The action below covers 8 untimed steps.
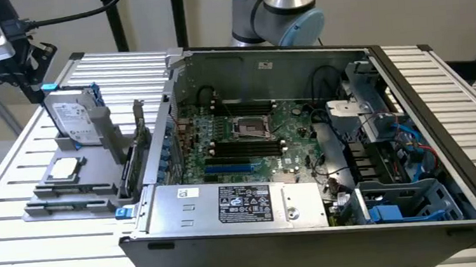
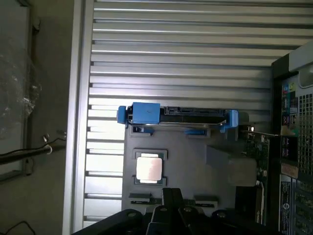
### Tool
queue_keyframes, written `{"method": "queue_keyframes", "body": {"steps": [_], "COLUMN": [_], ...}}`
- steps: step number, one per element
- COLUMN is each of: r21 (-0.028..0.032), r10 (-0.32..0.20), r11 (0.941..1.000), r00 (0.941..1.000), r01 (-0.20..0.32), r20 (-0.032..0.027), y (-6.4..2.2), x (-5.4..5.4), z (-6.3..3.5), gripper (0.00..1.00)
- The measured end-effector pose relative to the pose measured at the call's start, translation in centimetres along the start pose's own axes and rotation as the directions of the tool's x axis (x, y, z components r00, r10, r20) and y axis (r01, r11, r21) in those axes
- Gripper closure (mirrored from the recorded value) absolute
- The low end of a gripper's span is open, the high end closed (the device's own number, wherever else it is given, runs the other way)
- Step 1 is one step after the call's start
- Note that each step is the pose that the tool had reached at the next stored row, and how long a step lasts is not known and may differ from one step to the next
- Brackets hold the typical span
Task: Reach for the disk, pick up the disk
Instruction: 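Reach for the disk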
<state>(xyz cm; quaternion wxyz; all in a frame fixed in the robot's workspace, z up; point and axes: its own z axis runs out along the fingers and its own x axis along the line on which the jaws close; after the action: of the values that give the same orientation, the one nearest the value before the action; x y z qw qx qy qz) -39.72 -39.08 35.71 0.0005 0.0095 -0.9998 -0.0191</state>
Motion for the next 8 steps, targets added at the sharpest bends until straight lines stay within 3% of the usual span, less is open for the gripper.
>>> {"method": "queue_keyframes", "body": {"steps": [8], "r21": [-0.0001], "r10": [0.0], "r11": [1.0], "r00": [1.0], "r01": [0.0], "r20": [0.0004], "y": [3.49], "x": [0.9], "z": [0.14], "gripper": [0.89]}}
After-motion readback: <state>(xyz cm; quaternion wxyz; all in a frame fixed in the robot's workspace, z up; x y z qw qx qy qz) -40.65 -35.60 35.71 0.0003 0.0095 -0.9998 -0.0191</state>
